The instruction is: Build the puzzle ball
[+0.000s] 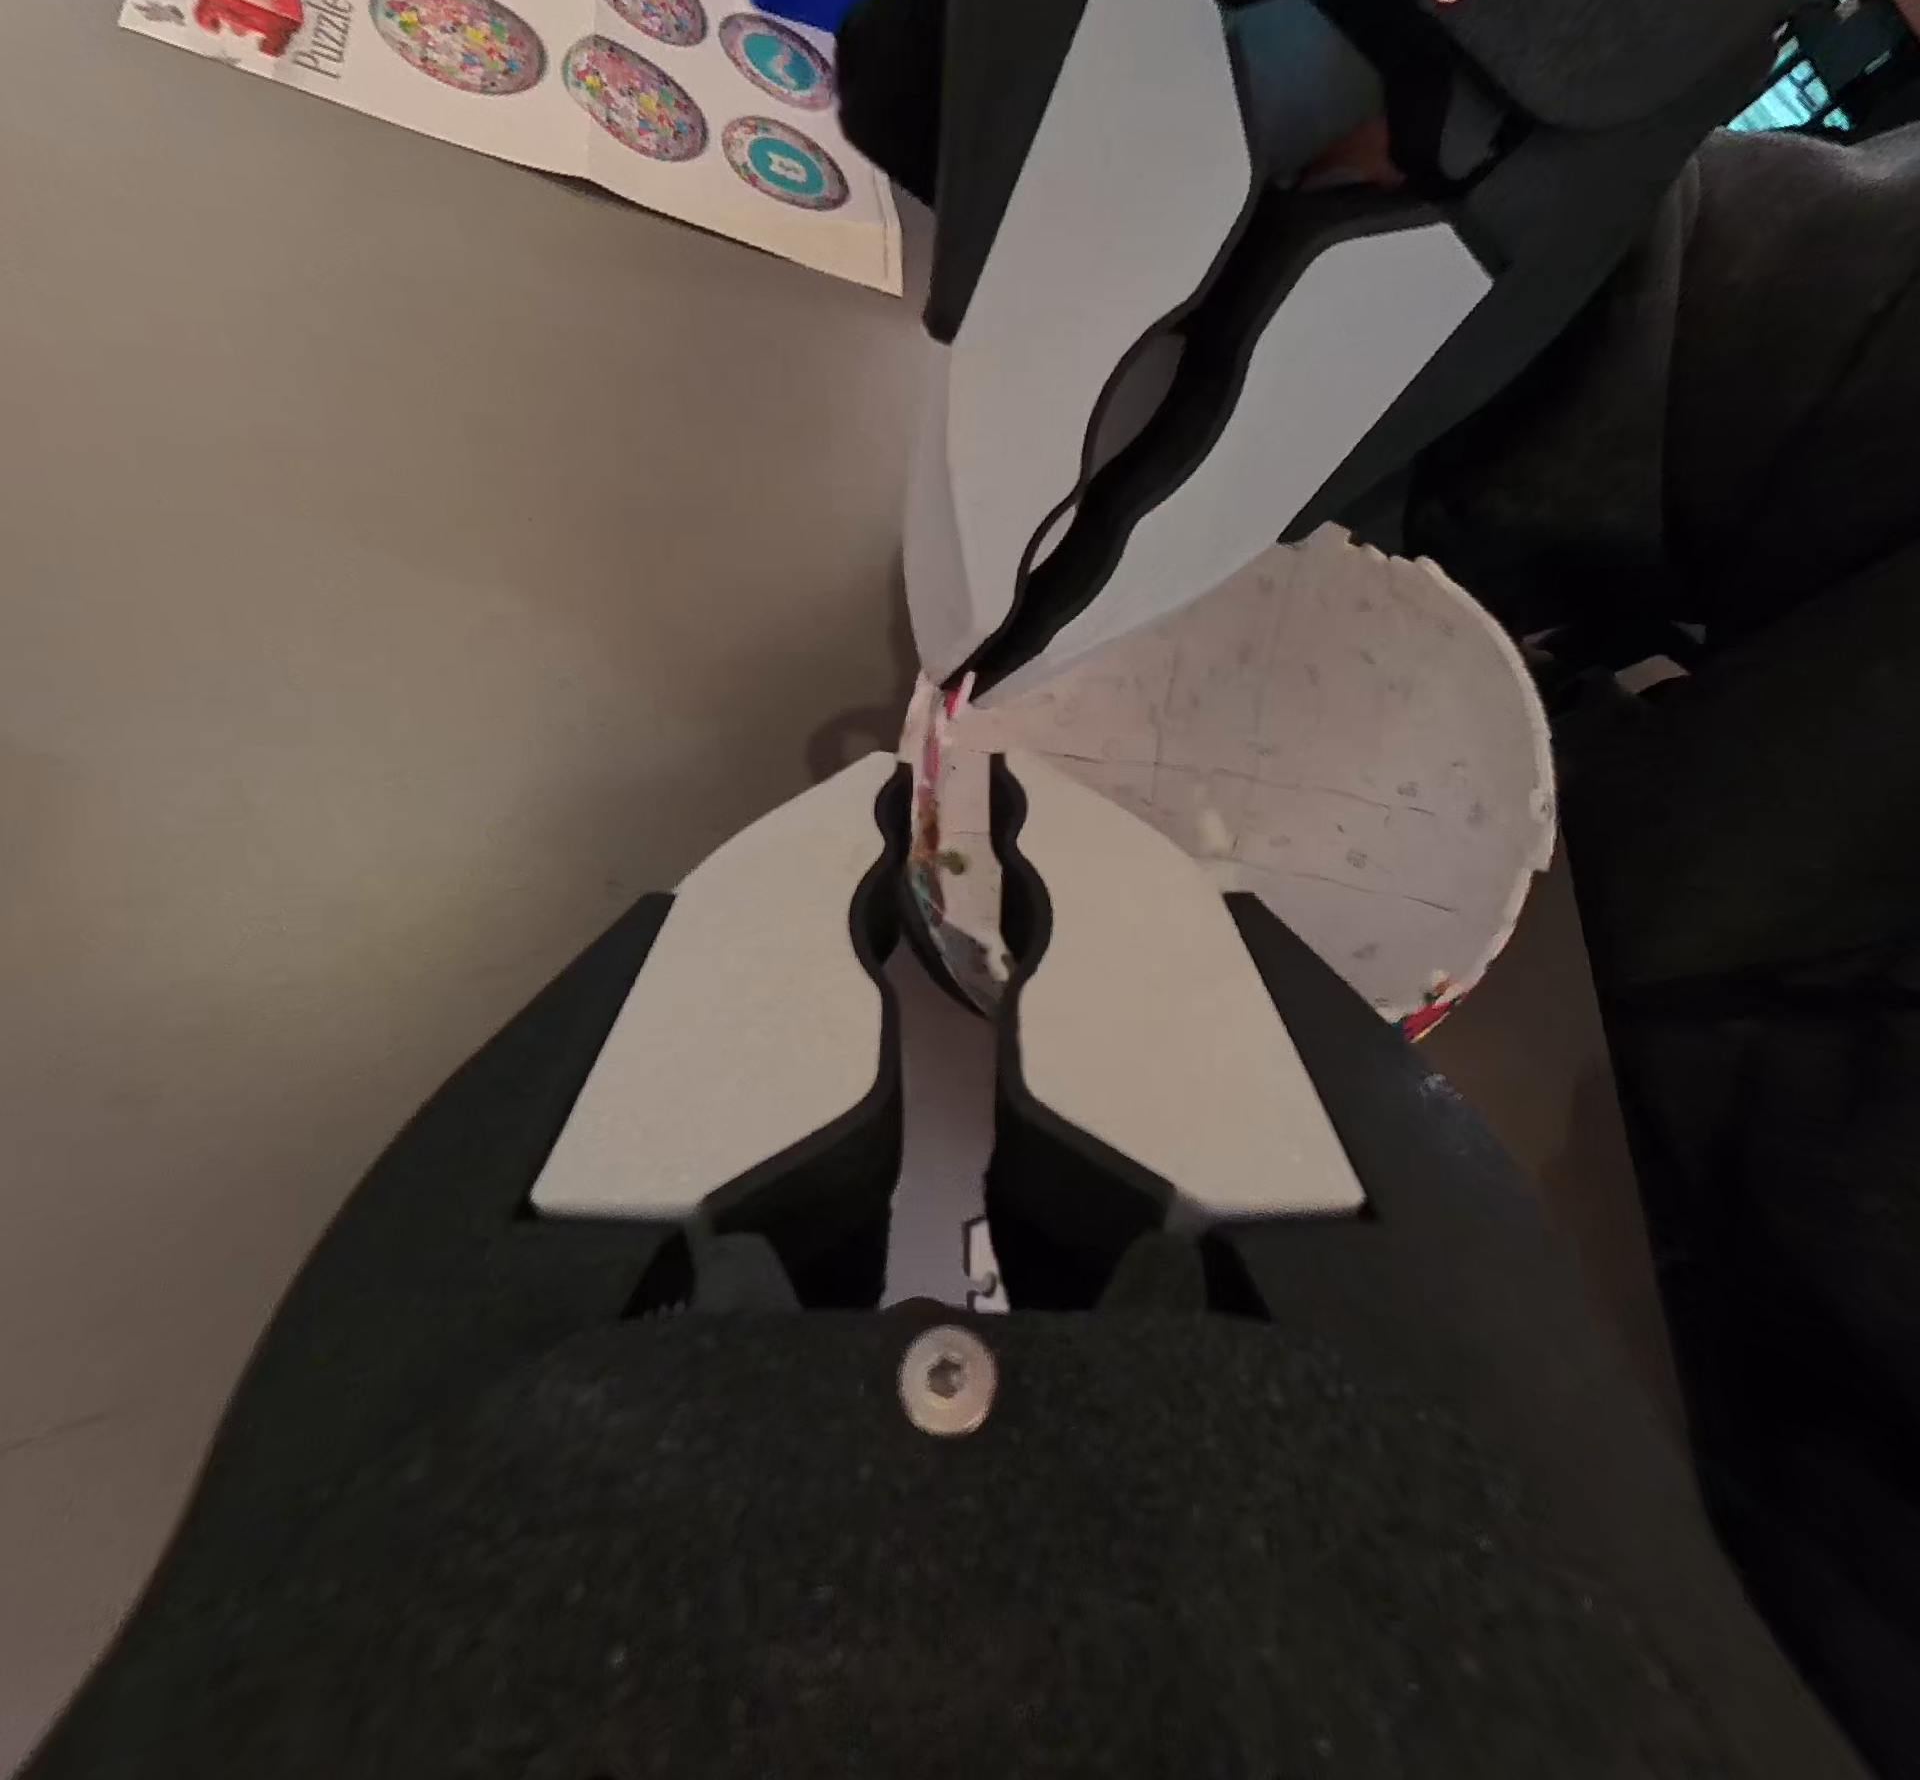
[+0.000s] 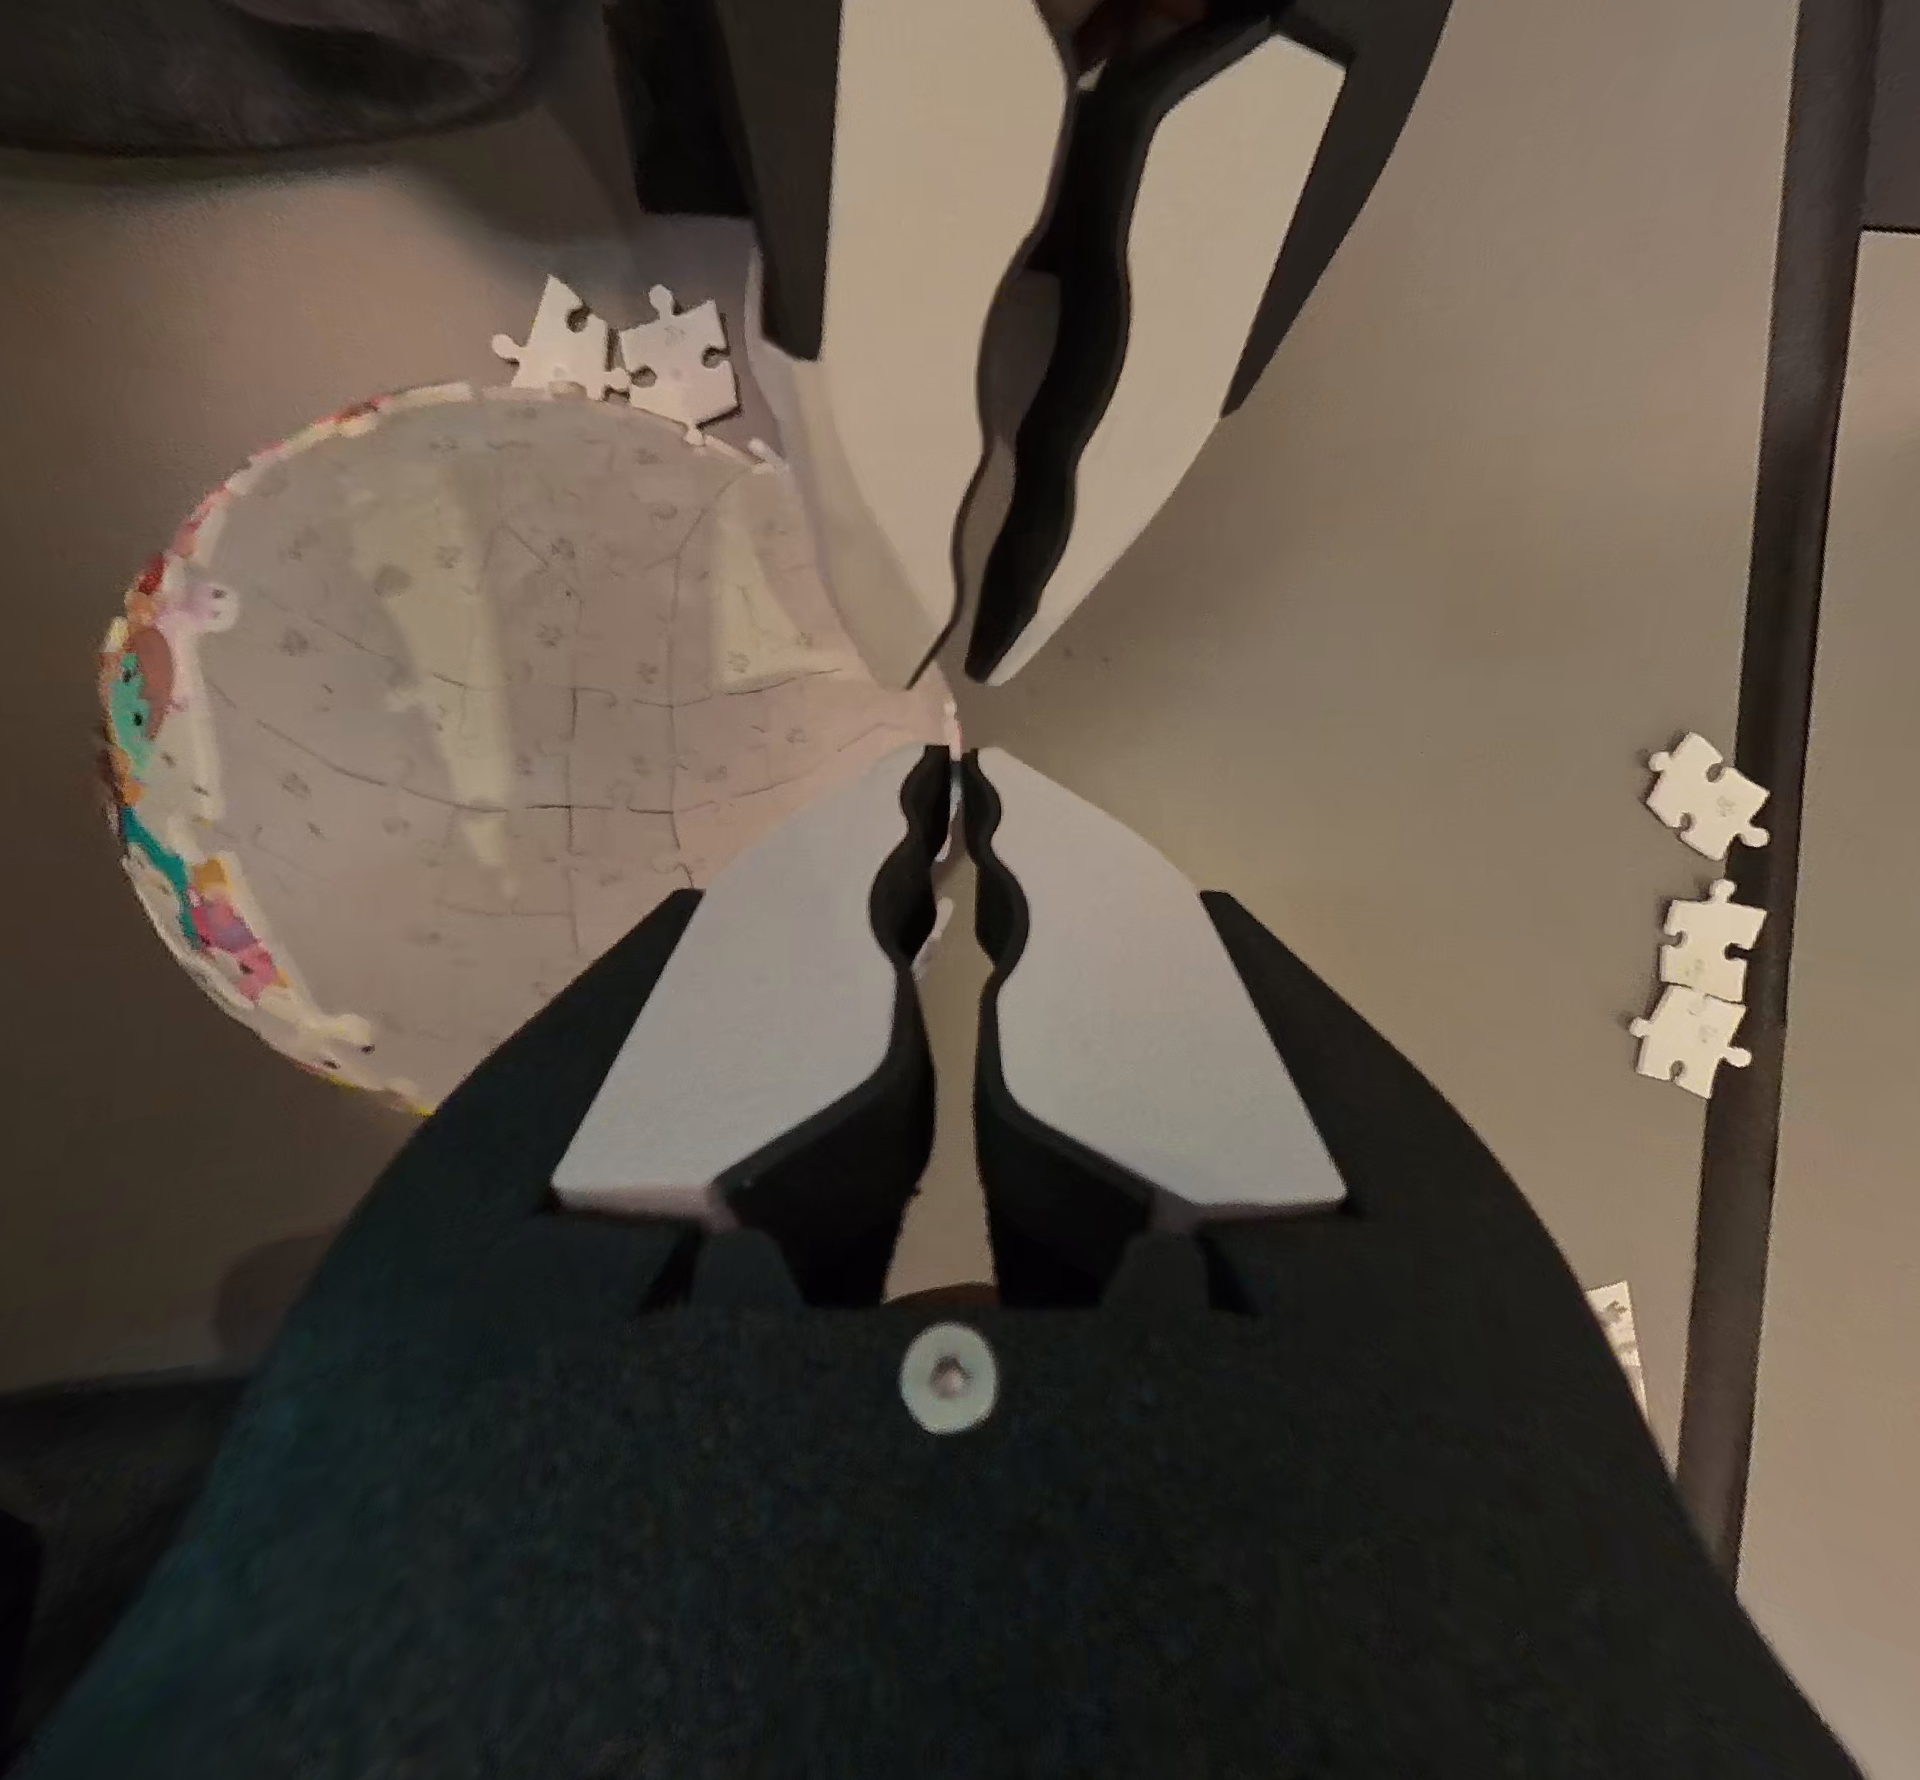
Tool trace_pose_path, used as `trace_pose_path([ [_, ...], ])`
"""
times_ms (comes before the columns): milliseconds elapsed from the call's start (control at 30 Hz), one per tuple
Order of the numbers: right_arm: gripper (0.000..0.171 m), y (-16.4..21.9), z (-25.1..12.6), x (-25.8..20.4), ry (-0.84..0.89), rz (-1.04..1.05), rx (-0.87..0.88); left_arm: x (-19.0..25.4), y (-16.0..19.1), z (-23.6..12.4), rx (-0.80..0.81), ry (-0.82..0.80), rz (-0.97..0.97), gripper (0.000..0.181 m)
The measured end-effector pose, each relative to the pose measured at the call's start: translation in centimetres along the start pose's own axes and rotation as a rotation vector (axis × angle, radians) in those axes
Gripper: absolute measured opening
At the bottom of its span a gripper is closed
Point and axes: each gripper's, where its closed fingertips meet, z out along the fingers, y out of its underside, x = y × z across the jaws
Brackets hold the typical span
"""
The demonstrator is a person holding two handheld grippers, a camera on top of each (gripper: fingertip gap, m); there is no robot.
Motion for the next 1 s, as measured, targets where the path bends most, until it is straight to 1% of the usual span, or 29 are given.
trace_pose_path([
  [167, 0.002, -0.1, 0.1, 0.1, 0.005, -0.002, 0.005, 0.0, 0.6, 0.7, -0.068, -0.052, 0.038, 0.015],
  [267, 0.002, -0.1, 0.1, 0.2, 0.004, -0.006, 0.012, -0.2, 0.4, 0.6, -0.066, -0.078, 0.057, 0.01],
  [567, 0.002, 0.0, 0.2, 0.2, 0.005, -0.036, 0.022, -0.5, 0.3, 0.5, -0.081, -0.14, 0.108, 0.003],
  [767, 0.002, 0.1, 0.2, 0.1, 0.01, -0.057, 0.009, -0.4, 0.3, 0.5, -0.08, -0.138, 0.112, 0.002],
  [900, 0.002, -0.1, -0.1, 0.1, 0.033, -0.09, 0.015, -0.2, 0.0, 0.2, -0.058, -0.119, 0.101, 0.004],
  [967, 0.002, -0.2, -0.3, 0.1, 0.046, -0.124, 0.027, -0.2, -0.2, -0.2, -0.039, -0.11, 0.088, 0.012],
  [1000, 0.002, -0.2, -0.3, 0.1, 0.053, -0.139, 0.032, -0.2, -0.5, -0.5, -0.023, -0.108, 0.085, 0.014],
])
